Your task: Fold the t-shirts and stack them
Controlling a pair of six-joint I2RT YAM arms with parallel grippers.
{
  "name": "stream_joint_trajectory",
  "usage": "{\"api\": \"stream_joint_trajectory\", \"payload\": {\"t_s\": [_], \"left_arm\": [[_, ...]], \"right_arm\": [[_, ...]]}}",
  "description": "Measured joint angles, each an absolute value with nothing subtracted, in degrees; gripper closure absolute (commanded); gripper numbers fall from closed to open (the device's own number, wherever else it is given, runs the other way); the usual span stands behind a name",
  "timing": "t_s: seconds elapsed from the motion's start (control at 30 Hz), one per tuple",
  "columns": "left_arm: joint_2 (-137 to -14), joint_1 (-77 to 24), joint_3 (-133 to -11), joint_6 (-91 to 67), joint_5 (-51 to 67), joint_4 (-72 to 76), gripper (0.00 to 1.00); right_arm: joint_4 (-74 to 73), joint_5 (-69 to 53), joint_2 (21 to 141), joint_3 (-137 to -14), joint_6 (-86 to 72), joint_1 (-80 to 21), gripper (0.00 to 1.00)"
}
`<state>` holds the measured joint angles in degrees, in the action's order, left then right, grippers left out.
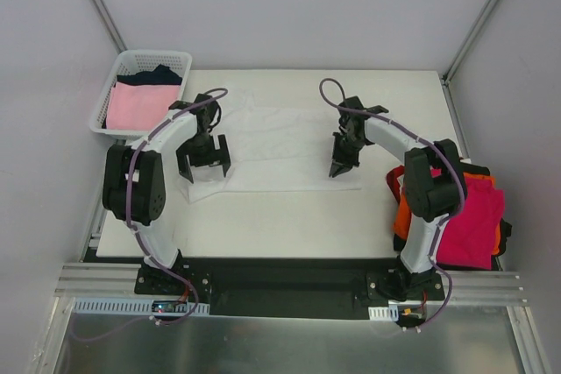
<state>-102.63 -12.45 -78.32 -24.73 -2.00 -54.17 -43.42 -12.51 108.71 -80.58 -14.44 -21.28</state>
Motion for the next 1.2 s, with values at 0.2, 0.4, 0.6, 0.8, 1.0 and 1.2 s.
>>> {"api": "stream_joint_trajectory", "payload": {"t_s": [0.2,0.4,0.6,0.8,1.0,1.2], "left_arm": [[-100.3,-13.2,-72.5,-25.7,-1.4,-52.6,0.01],[-97.0,-14.2,-72.1,-26.5,-0.5,-52.1,0.01],[-91.6,-15.1,-72.1,-27.1,0.0,-52.9,0.0],[-86.3,-16.6,-71.5,-28.9,0.0,-53.5,0.01],[-85.8,-18.0,-70.3,-29.9,-0.3,-55.8,0.01],[-87.0,-18.0,-71.3,-30.0,-0.6,-57.9,0.01]], "right_arm": [[-43.9,-12.7,108.7,-78.8,-14.4,-21.2,0.9],[-43.7,-13.9,108.7,-78.7,-14.4,-20.4,0.97],[-42.3,-16.0,108.9,-75.4,-14.5,-19.3,0.99],[-41.8,-13.6,111.5,-74.3,-14.6,-19.0,0.99],[-45.5,-8.2,113.3,-77.8,-14.8,-18.9,0.99],[-47.3,-6.7,114.6,-79.8,-15.7,-18.9,0.99]]}}
